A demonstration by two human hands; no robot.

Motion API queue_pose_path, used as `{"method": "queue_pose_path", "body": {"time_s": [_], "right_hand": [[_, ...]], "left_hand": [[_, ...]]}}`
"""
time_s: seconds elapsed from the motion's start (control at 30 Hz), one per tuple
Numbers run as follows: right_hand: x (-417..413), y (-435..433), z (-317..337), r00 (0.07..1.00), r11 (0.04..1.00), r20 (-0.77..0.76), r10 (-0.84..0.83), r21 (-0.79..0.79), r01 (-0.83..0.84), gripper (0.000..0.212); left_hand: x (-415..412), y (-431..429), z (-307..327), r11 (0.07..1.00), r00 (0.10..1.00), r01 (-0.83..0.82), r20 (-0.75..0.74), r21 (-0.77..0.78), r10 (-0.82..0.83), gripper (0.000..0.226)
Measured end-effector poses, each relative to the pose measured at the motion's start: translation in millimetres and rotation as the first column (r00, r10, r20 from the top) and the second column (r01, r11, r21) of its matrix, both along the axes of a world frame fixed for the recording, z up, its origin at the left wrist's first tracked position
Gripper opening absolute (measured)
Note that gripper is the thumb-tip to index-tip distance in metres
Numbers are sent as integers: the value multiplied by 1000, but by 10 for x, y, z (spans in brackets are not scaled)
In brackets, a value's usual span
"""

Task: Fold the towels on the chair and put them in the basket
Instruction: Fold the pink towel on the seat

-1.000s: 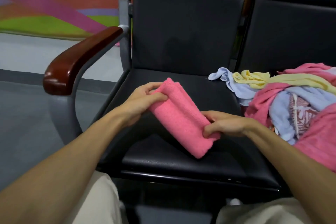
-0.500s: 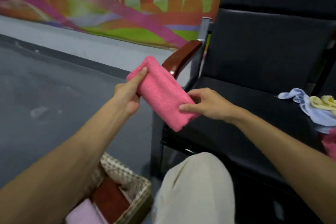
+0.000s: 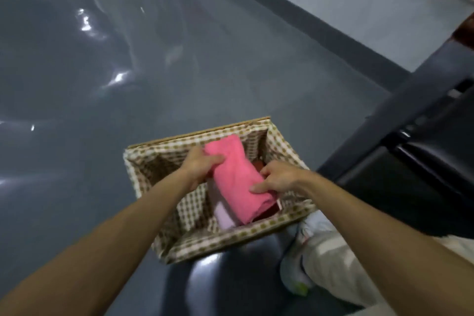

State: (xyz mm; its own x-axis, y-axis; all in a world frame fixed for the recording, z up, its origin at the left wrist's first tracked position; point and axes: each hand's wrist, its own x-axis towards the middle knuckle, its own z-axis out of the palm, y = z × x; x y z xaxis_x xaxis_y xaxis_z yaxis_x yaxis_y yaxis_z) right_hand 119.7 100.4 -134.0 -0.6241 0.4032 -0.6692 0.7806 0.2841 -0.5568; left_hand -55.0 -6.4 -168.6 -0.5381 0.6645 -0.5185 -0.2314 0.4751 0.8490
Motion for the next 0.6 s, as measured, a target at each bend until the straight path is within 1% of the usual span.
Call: {"method": "queue_pose_path", "body": {"time_s": [0.03, 0.1, 0.13, 0.2, 0.27, 0.37, 0.43, 0.53, 0.6], "right_hand": [[-92, -70, -193, 999, 1000, 36, 31, 0, -31, 30], [-249, -186, -546, 992, 996, 94, 87, 13, -89, 38], [-320, -242, -704, 989, 994, 105, 109, 18, -111, 43], [-467, -363, -936, 986, 990, 94, 138, 12, -139, 48], [-586, -495, -1128, 987, 989, 77, 145, -8, -144, 48], [-778, -682, -1314, 987, 990, 77, 140, -41, -137, 40], [-860, -751, -1444, 986, 990, 96, 133, -67, -127, 42], [-840, -717, -1499, 979, 986, 115, 166, -48, -161, 42], [-748, -633, -1478, 977, 986, 132, 166, -31, -164, 38]], "left_hand": [[-62, -76, -194, 997, 1000, -6, -6, -71, 5, 8], [-168, -163, -567, 983, 997, -35, -69, -182, 23, 8], [-210, -191, -736, 973, 992, -69, -117, -219, 44, 13], [-274, -215, -994, 943, 978, -134, -193, -303, 77, 33], [-335, -231, -1185, 900, 964, -173, -255, -400, 71, 43], [-476, -257, -1395, 842, 943, -215, -330, -494, 48, 48], [-575, -273, -1503, 815, 943, -201, -332, -543, 11, 52], [-605, -290, -1669, 798, 970, -135, -243, -588, -15, 59], [-577, -285, -1689, 793, 977, -104, -212, -600, -31, 53]]}}
